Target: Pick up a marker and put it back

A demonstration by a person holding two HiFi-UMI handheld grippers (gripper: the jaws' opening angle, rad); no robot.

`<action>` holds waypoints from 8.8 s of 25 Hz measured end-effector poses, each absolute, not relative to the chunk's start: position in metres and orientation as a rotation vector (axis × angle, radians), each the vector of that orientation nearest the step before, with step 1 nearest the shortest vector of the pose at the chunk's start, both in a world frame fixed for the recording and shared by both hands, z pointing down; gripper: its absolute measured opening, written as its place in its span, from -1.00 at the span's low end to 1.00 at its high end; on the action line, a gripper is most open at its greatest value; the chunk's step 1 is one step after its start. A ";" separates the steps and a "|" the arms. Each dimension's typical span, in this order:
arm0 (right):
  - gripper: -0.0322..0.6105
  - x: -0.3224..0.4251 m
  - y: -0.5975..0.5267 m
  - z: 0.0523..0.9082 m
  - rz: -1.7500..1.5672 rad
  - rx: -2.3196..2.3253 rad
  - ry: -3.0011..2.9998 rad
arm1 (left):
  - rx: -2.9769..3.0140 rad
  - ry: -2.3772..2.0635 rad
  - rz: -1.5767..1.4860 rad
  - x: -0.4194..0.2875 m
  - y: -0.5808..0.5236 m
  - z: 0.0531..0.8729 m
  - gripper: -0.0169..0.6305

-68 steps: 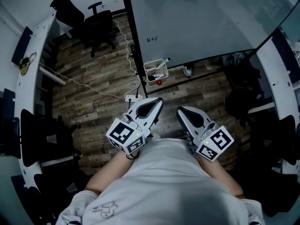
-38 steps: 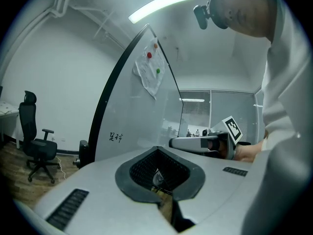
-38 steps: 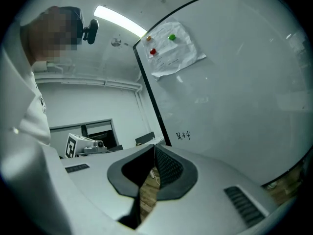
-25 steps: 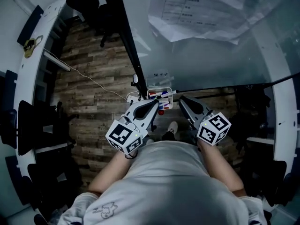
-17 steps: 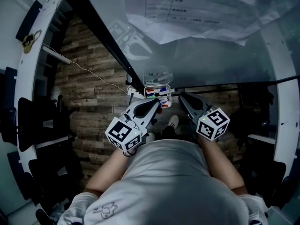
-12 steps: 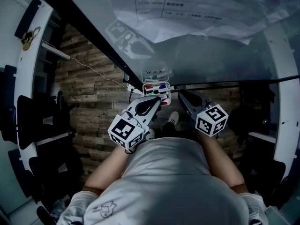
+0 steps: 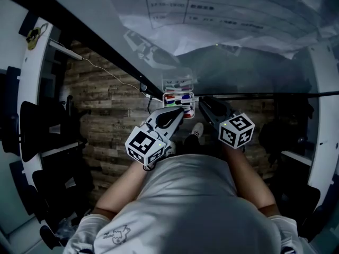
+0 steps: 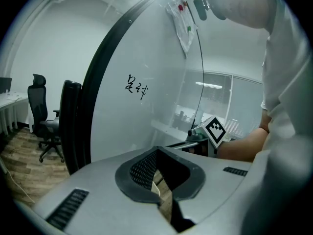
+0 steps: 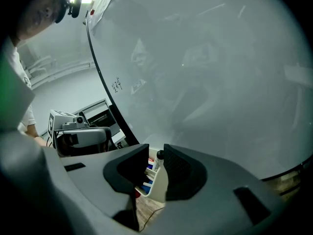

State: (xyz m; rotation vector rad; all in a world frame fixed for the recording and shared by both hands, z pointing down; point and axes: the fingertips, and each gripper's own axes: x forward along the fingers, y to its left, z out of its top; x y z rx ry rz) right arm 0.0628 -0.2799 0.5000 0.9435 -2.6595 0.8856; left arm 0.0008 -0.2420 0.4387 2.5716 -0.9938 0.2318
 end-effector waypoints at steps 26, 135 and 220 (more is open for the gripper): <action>-0.67 0.056 -0.290 0.512 0.814 0.928 -2.636 | 2.538 -1.021 0.213 -0.014 -0.245 0.438 -0.93; -0.67 0.073 -0.246 0.433 0.496 0.687 -2.763 | 2.445 -1.475 0.009 -0.058 -0.186 0.392 -0.93; -0.65 0.048 -0.262 0.496 0.662 0.607 -2.666 | 2.353 -1.359 0.049 -0.066 -0.198 0.467 -0.93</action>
